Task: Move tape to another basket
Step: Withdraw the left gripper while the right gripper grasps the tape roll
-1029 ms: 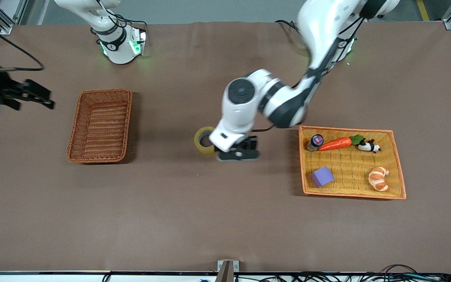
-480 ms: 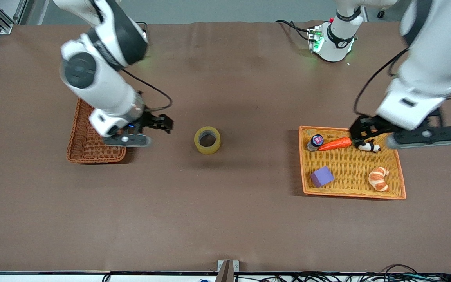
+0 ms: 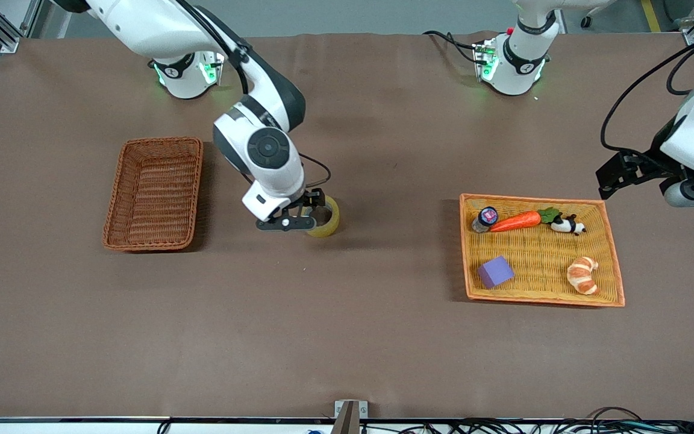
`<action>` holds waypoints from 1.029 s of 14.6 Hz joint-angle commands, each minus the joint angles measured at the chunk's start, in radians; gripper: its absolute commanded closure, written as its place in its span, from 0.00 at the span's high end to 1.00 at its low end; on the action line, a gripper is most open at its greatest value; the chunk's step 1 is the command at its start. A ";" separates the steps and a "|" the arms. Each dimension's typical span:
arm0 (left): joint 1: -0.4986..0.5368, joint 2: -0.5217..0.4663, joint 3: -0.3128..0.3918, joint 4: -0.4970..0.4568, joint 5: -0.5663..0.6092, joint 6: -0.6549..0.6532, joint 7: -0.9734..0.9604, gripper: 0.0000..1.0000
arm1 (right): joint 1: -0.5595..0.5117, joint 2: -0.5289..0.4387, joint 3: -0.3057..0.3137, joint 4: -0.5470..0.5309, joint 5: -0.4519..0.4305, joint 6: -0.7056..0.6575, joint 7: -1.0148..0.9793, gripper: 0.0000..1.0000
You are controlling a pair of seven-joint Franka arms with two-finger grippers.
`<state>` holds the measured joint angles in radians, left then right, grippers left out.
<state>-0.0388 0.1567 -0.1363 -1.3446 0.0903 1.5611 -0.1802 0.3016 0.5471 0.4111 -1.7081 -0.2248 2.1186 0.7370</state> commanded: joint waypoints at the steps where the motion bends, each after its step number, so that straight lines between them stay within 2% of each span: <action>1: 0.019 -0.057 0.010 -0.040 -0.058 -0.024 0.024 1.00 | -0.009 -0.013 0.006 -0.132 -0.054 0.150 0.019 1.00; 3: 0.011 -0.107 0.043 -0.097 -0.064 -0.022 0.025 1.00 | 0.007 -0.007 0.006 -0.159 -0.059 0.211 0.048 1.00; 7: 0.007 -0.203 0.046 -0.184 -0.066 -0.026 0.060 1.00 | 0.010 0.063 0.005 -0.160 -0.131 0.294 0.111 1.00; 9: 0.017 -0.203 0.043 -0.183 -0.066 -0.054 0.111 1.00 | 0.001 0.085 0.005 -0.160 -0.214 0.307 0.154 1.00; 11: 0.025 -0.203 0.044 -0.185 -0.081 -0.081 0.120 1.00 | -0.001 0.096 0.005 -0.160 -0.232 0.310 0.163 1.00; 12: 0.030 -0.201 0.044 -0.185 -0.083 -0.081 0.123 1.00 | -0.001 0.096 0.005 -0.160 -0.234 0.308 0.163 0.93; 15: 0.016 -0.192 0.037 -0.182 -0.081 -0.076 0.123 1.00 | 0.005 0.102 0.005 -0.159 -0.251 0.311 0.165 0.65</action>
<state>-0.0188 -0.0281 -0.0978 -1.5205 0.0260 1.4863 -0.0724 0.3112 0.6509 0.4070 -1.8600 -0.4353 2.4218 0.8713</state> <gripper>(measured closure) 0.000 0.115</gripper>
